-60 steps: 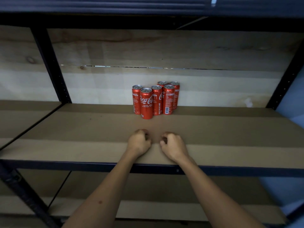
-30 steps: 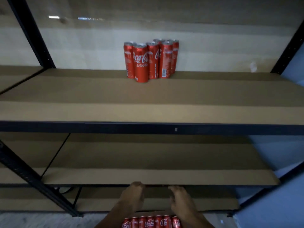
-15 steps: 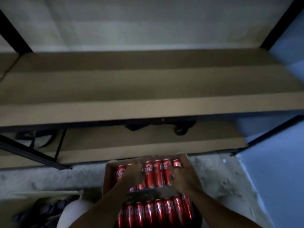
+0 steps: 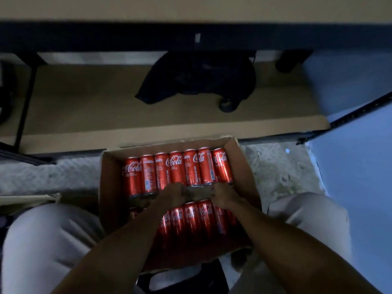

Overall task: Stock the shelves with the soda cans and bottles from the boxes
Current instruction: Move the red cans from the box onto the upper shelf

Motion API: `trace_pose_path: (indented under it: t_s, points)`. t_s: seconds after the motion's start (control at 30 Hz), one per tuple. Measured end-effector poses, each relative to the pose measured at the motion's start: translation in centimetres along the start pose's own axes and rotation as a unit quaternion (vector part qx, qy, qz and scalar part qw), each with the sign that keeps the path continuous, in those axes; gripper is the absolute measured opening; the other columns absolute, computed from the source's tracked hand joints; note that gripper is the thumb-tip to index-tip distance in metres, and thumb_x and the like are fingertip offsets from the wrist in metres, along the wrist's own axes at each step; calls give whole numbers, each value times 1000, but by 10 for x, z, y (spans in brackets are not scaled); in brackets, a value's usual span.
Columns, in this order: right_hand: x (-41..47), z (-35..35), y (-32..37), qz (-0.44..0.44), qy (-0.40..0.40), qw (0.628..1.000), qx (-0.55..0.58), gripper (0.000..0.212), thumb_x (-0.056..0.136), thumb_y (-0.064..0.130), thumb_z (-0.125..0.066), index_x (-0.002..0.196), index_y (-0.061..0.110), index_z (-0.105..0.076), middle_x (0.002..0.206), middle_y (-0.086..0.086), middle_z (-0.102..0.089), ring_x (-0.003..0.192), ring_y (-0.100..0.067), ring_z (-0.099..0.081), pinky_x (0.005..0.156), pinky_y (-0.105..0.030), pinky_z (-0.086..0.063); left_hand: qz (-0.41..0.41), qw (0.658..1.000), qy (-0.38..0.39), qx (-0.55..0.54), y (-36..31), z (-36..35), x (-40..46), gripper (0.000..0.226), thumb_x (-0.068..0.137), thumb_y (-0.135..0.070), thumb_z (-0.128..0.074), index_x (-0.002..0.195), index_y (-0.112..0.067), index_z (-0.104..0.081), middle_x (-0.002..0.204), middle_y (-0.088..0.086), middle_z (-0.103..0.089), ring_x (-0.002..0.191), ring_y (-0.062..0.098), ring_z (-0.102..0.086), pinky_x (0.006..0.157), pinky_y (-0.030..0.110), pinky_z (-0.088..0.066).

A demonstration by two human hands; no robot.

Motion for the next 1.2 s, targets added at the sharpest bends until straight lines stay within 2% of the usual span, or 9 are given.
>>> trace_pose_path:
  t_s: [0.13, 0.23, 0.33, 0.43, 0.6, 0.7, 0.87, 1.07, 1.2]
  points:
    - [8, 0, -10, -13, 6, 1000, -18, 35, 88, 23, -62, 121, 11, -61, 122, -13, -66, 110, -31, -63, 95, -42, -52, -11, 1000, 3, 5, -7, -23, 16, 26, 95, -26, -56, 112, -10, -67, 111, 8, -68, 99, 24, -64, 76, 25, -46]
    - [15, -1, -23, -9, -16, 999, -34, 45, 89, 29, -60, 131, 12, -57, 132, -13, -60, 119, -31, -59, 101, -42, -49, 8, 1000, 9, -6, -12, -37, 22, 25, 95, -24, -53, 111, -11, -68, 108, 6, -68, 102, 23, -64, 87, 31, -50]
    - [19, -3, -32, 5, -21, 996, -83, 48, 89, 31, -59, 134, 15, -55, 137, -12, -55, 125, -33, -51, 106, -44, -43, 2, 1000, -2, -25, -7, -55, 33, 24, 88, -15, -62, 110, -10, -68, 108, 7, -70, 101, 24, -66, 88, 37, -54]
    - [25, -6, -42, 18, -24, 991, -128, 50, 88, 36, -63, 135, 22, -53, 138, -11, -47, 125, -33, -45, 108, -45, -40, 2, 1000, -12, -18, 11, -84, 55, 36, 82, -23, -68, 117, -15, -65, 111, 3, -69, 100, 19, -66, 86, 33, -55]
    - [29, -11, -60, -3, -34, 994, -108, 50, 90, 27, -58, 137, 11, -50, 139, -15, -48, 126, -34, -48, 107, -44, -43, -28, 999, -19, 4, -22, -88, 42, 46, 86, -19, -65, 131, -11, -57, 123, 11, -64, 112, 27, -62, 93, 32, -49]
    - [34, -16, -66, -9, -31, 994, -103, 49, 90, 22, -57, 137, 9, -48, 139, -14, -50, 126, -31, -50, 107, -43, -44, -29, 1000, -3, 13, -27, -101, 51, 49, 88, -15, -62, 136, -9, -51, 124, 14, -63, 110, 27, -61, 87, 31, -49]
    - [42, -15, -61, -17, -29, 991, -133, 51, 93, 22, -57, 141, 8, -46, 143, -14, -43, 127, -33, -43, 107, -46, -42, -8, 1000, 13, 20, -32, -106, 52, 42, 87, -10, -61, 128, -2, -54, 118, 15, -64, 102, 27, -63, 75, 30, -49]
    - [37, -19, -53, -21, -32, 989, -142, 57, 87, 30, -66, 139, 15, -47, 142, -16, -44, 129, -35, -44, 105, -47, -44, -44, 998, -10, -35, -35, -106, 31, 64, 78, -11, -72, 133, -13, -40, 125, 14, -59, 112, 32, -60, 87, 39, -52]
    - [27, -30, -49, -9, 22, 989, -143, 58, 79, 38, -71, 129, 16, -51, 134, -12, -54, 124, -31, -51, 103, -39, -45, -79, 990, -87, -74, -33, -110, 16, 53, 77, -9, -73, 126, -11, -53, 117, 7, -63, 106, 23, -60, 82, 22, -43]
Point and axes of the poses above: each hand's wrist, its own x-axis towards the middle knuckle, its own z-axis out of the back of the hand, y = z × x, the point moved 4 cm from there along x, towards the middle knuckle
